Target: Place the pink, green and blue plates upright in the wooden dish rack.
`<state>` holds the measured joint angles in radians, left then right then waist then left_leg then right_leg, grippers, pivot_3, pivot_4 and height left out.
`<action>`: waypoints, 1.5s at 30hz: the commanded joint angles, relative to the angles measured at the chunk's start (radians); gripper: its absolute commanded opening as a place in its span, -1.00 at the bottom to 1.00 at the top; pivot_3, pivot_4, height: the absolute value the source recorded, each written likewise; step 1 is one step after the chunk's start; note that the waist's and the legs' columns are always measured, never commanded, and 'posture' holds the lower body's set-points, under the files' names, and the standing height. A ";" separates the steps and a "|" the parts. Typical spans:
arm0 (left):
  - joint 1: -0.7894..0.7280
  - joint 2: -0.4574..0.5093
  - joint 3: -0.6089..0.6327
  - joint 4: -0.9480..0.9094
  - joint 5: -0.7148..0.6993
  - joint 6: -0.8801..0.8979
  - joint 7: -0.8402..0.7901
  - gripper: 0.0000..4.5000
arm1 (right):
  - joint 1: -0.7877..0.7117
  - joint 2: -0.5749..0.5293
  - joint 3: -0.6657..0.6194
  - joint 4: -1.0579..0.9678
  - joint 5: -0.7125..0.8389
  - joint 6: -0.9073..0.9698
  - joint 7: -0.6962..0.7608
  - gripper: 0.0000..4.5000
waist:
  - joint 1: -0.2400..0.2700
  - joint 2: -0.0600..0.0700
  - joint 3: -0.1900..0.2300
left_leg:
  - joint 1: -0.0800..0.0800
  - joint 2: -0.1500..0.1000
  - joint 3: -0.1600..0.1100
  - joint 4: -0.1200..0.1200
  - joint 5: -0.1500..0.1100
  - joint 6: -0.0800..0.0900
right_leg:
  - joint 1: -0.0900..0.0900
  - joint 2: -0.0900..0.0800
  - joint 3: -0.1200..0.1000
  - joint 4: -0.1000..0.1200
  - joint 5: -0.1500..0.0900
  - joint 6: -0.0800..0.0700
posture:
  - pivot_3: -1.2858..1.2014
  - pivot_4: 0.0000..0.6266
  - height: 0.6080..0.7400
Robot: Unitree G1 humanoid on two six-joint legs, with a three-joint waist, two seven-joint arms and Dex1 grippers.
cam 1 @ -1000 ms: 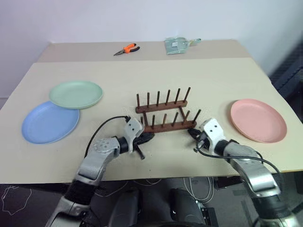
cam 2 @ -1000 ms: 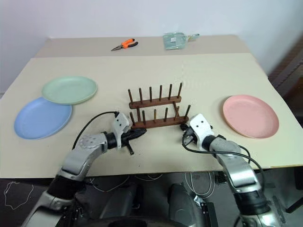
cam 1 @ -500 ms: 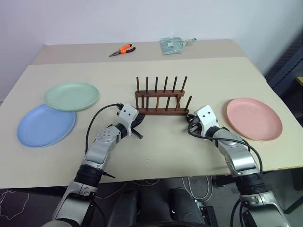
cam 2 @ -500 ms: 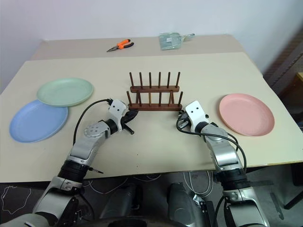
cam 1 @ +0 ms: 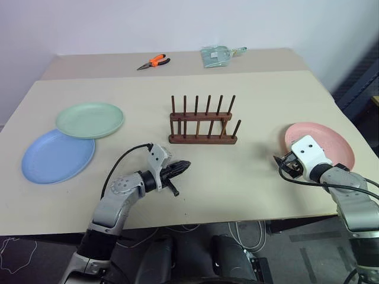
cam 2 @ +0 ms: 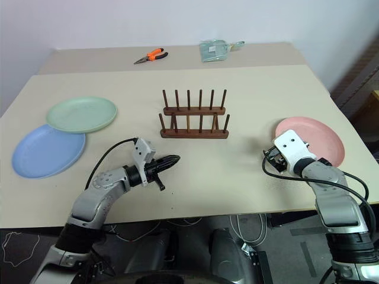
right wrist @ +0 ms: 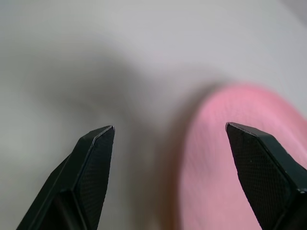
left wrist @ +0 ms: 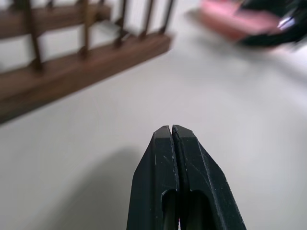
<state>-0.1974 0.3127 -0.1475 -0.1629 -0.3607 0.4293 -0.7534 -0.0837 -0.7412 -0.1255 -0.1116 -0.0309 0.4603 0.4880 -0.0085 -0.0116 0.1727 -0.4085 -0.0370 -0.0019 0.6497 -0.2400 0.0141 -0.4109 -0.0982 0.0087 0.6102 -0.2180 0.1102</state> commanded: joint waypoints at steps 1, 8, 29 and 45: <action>-0.026 -0.009 -0.006 -0.042 -0.020 0.006 -0.004 -1.00 | -0.026 0.006 0.004 0.033 -0.028 0.039 -0.030 0.30 | 0.000 0.000 0.000 | 0.000 0.000 0.000 0.000 0.000 0.000 | 0.000 0.000 0.000 0.000 0.000 0.000 | 0.03 -0.52 0.96; -0.013 0.006 -0.005 -0.069 -0.028 0.007 -0.018 -1.00 | -0.079 0.035 -0.009 0.023 -0.021 0.079 -0.065 -0.99 | -0.001 -0.001 0.001 | 0.000 0.000 0.000 0.000 0.000 0.000 | 0.000 0.000 0.000 0.000 0.000 0.000 | 0.03 -0.52 0.96; -0.021 -0.027 0.076 -0.080 -0.045 -0.090 0.064 -1.00 | -0.499 0.493 -0.221 -0.411 1.331 0.287 -0.440 -0.99 | 0.014 0.002 0.004 | -0.008 -0.001 -0.004 -0.001 -0.001 0.000 | -0.006 -0.005 -0.003 -0.001 0.000 0.001 | 0.03 -0.52 0.96; -0.012 0.004 0.074 -0.133 -0.083 -0.067 0.052 -1.00 | -0.489 0.497 -0.205 -0.176 1.299 0.221 -0.500 -0.70 | 0.011 0.003 0.004 | -0.017 -0.001 -0.002 0.000 0.000 0.001 | -0.017 -0.002 -0.003 0.003 0.000 0.000 | 0.03 -0.52 0.96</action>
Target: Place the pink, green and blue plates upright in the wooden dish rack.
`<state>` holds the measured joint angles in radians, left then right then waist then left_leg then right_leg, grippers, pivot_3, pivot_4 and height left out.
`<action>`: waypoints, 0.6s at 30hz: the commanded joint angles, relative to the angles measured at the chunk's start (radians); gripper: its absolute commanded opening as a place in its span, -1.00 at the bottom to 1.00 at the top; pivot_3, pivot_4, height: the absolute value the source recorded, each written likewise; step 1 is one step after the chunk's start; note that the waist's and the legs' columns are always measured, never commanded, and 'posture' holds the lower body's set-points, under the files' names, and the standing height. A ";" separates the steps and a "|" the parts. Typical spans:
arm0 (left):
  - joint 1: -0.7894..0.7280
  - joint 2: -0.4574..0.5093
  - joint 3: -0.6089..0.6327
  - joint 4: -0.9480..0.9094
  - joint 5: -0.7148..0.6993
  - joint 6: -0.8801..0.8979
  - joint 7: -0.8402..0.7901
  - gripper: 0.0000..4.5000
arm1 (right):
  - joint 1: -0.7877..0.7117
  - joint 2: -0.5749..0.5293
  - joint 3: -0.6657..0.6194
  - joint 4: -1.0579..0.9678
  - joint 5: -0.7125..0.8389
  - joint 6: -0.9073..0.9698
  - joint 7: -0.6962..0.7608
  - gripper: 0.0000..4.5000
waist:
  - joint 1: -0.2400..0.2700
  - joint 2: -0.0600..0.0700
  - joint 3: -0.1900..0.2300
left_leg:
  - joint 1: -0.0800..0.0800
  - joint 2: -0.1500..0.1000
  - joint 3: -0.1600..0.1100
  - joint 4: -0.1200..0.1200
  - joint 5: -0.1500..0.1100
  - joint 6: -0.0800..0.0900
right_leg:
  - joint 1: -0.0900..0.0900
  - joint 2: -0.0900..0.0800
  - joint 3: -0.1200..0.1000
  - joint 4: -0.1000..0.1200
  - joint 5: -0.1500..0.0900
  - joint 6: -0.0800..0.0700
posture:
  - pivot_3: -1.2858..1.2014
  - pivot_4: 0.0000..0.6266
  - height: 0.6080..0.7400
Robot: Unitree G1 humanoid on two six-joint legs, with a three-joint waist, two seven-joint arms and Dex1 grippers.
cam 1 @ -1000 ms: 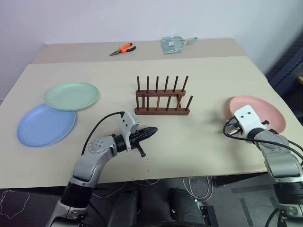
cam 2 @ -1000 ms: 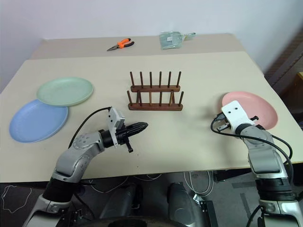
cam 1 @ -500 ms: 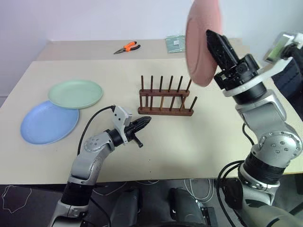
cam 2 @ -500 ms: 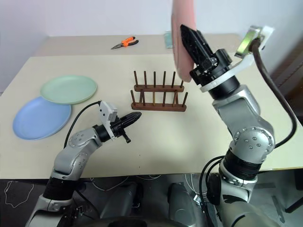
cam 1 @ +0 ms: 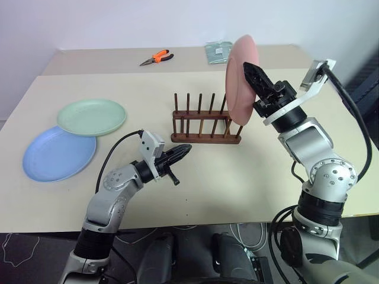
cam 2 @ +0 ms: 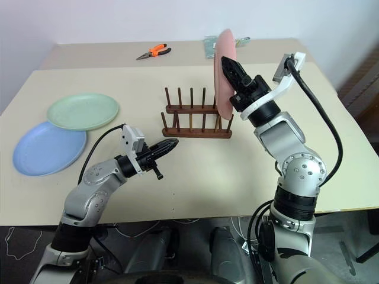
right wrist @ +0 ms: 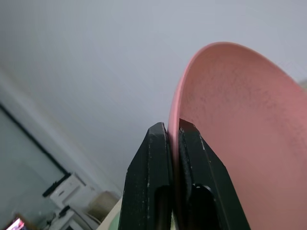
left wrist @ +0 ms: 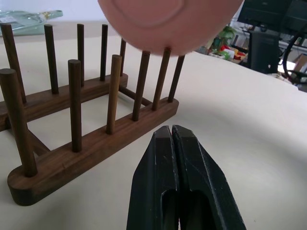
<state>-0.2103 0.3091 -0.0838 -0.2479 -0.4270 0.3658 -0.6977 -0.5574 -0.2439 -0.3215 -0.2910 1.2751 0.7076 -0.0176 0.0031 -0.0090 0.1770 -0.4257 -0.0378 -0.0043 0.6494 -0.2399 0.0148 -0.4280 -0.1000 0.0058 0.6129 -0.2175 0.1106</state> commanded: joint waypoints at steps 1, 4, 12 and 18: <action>0.002 0.011 0.010 -0.049 -0.017 0.000 -0.005 -1.00 | -0.020 -0.008 -0.006 0.012 -0.021 -0.029 0.010 -0.55 | 0.000 0.000 0.000 | 0.000 0.000 0.000 0.000 0.000 0.000 | 0.000 0.001 0.000 0.000 0.000 0.000 | 0.03 -0.52 0.96; 0.004 0.012 0.014 -0.051 -0.039 0.025 -0.007 -1.00 | -0.029 -0.026 0.003 0.021 -0.064 -0.039 0.024 0.05 | -0.002 0.000 0.000 | 0.000 0.000 0.000 0.000 0.000 0.000 | 0.000 0.001 0.000 0.000 0.000 0.000 | 0.03 -0.52 0.96; -0.051 -0.011 0.108 -0.008 -0.030 0.019 0.118 0.48 | -0.065 -0.273 0.144 0.040 -0.561 -0.211 0.180 0.51 | 0.000 0.001 0.000 | 0.000 0.000 0.001 0.001 0.000 0.000 | 0.000 0.002 0.000 0.000 0.000 0.000 | 0.03 -0.52 0.96; -0.178 -0.064 0.308 0.085 0.049 -0.050 0.435 0.95 | -0.110 -0.412 0.244 0.076 -0.822 -0.371 0.358 0.90 | -0.001 0.000 0.001 | 0.000 0.000 0.001 0.002 0.000 0.000 | 0.001 0.003 0.000 0.000 0.002 0.004 | 0.03 -0.52 0.96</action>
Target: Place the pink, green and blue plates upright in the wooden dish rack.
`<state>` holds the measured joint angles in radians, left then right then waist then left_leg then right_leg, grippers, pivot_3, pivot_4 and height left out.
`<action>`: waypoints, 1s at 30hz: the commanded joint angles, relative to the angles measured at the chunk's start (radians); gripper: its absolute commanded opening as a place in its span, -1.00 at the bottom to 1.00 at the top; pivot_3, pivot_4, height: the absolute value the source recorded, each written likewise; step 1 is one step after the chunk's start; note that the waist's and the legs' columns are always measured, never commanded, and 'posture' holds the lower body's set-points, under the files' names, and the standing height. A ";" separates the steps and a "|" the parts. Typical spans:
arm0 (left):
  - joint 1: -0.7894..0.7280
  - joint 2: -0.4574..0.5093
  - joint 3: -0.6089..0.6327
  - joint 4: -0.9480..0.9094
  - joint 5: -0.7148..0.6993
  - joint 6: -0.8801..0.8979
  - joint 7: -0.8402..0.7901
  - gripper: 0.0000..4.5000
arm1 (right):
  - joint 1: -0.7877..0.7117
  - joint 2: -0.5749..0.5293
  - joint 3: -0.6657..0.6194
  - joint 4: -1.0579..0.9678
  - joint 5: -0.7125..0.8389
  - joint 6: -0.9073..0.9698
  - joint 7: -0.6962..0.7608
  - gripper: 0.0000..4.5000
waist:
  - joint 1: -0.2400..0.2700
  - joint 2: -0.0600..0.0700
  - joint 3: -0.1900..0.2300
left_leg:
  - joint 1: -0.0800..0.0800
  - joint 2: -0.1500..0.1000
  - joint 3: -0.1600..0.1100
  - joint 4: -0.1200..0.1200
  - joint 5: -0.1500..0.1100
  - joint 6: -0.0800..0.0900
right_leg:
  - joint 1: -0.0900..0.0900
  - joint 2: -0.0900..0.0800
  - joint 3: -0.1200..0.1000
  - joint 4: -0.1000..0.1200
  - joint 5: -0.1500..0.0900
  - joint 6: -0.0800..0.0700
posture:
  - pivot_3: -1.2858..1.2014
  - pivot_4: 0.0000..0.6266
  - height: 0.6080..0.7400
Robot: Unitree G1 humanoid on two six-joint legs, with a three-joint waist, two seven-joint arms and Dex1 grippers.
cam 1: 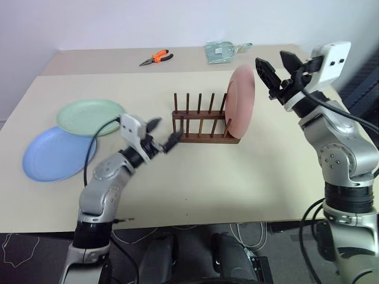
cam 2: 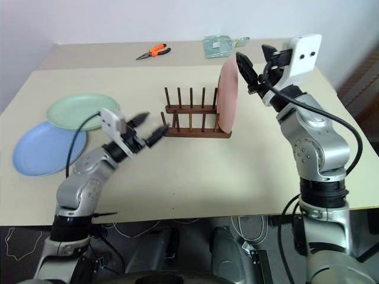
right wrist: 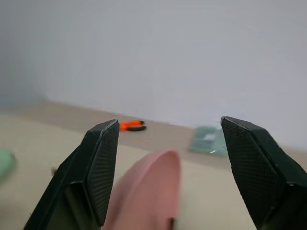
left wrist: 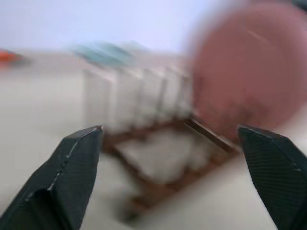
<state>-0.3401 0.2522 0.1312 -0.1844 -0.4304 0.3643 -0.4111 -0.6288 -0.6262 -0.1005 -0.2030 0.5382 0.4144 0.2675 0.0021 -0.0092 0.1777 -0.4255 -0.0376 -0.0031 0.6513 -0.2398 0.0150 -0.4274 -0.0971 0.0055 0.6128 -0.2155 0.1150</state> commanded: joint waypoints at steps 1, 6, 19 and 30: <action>-0.083 -0.013 0.144 0.042 0.067 -0.045 0.239 0.98 | -0.049 -0.038 0.043 -0.021 -0.109 -0.093 0.104 1.00 | 0.000 0.000 0.000 | 0.000 0.000 0.000 0.000 0.000 0.000 | 0.000 0.000 0.000 0.000 0.000 0.000 | 0.03 -0.52 0.96; -0.230 -0.013 0.388 0.084 0.171 0.091 0.730 0.98 | -0.053 -0.004 0.158 -0.111 -0.169 -0.113 0.217 1.00 | -0.006 -0.005 0.002 | 0.000 0.001 -0.002 0.000 0.000 0.000 | 0.000 0.001 -0.001 0.001 0.001 0.001 | 0.03 -0.52 0.96; -0.293 -0.134 0.662 0.147 -0.238 0.354 0.879 0.74 | 0.018 0.069 0.189 -0.143 -0.229 -0.121 0.294 1.00 | 0.010 -0.013 0.005 | -0.001 -0.002 -0.004 0.002 0.000 -0.002 | 0.001 -0.001 -0.002 0.001 0.002 0.004 | 0.03 -0.52 0.96; -0.317 -0.132 0.615 0.105 -0.381 0.230 0.759 -0.97 | 0.052 0.078 0.170 -0.182 -0.236 -0.081 0.293 1.00 | 0.010 -0.013 0.005 | -0.001 -0.002 -0.003 0.001 0.001 -0.003 | 0.001 -0.001 -0.002 0.001 0.003 0.003 | 0.03 -0.52 0.96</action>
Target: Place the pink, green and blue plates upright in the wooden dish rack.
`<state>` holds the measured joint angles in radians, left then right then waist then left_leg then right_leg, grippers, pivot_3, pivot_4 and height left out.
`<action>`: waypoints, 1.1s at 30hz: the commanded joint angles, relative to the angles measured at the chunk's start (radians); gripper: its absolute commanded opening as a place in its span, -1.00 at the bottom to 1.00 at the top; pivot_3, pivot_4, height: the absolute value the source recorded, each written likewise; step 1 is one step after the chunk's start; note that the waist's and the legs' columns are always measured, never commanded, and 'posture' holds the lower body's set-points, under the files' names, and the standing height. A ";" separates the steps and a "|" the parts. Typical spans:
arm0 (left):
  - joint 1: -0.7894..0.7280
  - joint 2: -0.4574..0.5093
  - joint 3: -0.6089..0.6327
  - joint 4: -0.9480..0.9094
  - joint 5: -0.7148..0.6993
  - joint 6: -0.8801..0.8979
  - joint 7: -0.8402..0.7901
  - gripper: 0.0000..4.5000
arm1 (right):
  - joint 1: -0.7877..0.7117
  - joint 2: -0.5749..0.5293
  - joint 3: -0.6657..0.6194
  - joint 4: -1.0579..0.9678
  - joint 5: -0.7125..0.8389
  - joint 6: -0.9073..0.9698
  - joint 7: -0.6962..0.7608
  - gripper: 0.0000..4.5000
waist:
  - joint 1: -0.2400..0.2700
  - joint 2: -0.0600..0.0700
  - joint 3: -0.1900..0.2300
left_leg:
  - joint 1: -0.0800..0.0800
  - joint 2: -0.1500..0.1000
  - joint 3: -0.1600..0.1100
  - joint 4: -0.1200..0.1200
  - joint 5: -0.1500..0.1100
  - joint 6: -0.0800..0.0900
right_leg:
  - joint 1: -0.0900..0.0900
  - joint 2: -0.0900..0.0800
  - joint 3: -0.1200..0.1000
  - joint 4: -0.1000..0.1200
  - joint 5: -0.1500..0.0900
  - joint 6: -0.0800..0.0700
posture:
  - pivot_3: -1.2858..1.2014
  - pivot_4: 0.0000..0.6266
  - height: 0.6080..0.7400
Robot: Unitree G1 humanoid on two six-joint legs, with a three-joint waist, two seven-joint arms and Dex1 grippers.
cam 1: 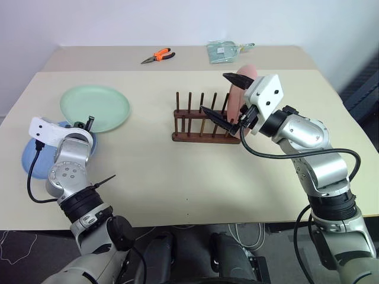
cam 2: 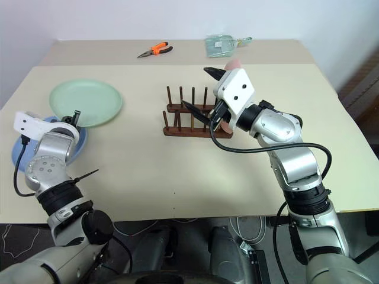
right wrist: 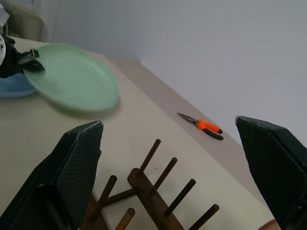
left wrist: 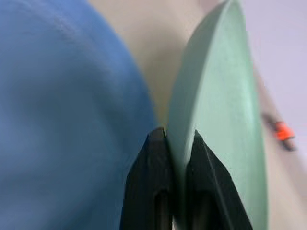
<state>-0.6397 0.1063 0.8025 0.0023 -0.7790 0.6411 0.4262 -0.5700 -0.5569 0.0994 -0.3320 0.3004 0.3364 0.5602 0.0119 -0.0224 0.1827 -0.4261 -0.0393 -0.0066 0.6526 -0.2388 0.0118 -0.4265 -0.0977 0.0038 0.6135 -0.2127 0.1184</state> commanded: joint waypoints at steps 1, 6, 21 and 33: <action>-0.009 0.018 -0.096 -0.113 -0.028 -0.052 -0.118 -0.97 | -0.009 0.011 -0.023 -0.059 -0.008 -0.006 -0.001 1.00 | 0.000 0.000 0.000 | 0.000 0.000 0.000 0.000 0.000 0.000 | 0.000 0.000 0.000 0.000 0.000 0.000 | 0.03 -0.52 0.96; -0.002 0.031 -0.373 -0.299 0.003 -0.026 -0.289 -0.97 | -0.048 0.003 0.122 -0.065 -0.174 -0.096 0.036 1.00 | 0.000 0.000 0.000 | 0.000 0.000 0.000 0.000 0.000 0.000 | 0.000 0.000 0.000 -0.001 0.000 0.000 | 0.03 -0.52 0.96; 0.046 0.004 -0.577 -0.454 -0.100 0.029 -0.384 -1.00 | -0.217 0.042 0.261 0.230 -0.673 -0.332 -0.092 -0.07 | -0.023 0.000 0.000 | 0.001 0.000 0.000 -0.002 0.003 -0.005 | 0.000 0.001 0.001 0.000 0.001 -0.001 | 0.03 -0.52 0.96; 0.021 0.113 -0.388 -0.318 0.070 -0.246 -0.339 0.45 | -0.139 0.101 0.188 0.166 -0.646 -0.348 -0.099 -1.00 | -0.026 -0.001 0.001 | 0.001 0.000 0.000 -0.003 0.003 -0.004 | 0.000 0.002 0.000 0.000 0.001 -0.001 | 0.03 -0.52 0.96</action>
<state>-0.6309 0.1650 0.3867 -0.3302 -0.8077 0.4611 0.1027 -0.7098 -0.4778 0.3599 -0.0923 -0.4008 -0.0189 0.4805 -0.0144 -0.0230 0.1835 -0.4241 -0.0396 -0.0065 0.6490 -0.2354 0.0074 -0.4267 -0.0950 0.0043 0.6140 -0.2121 0.1168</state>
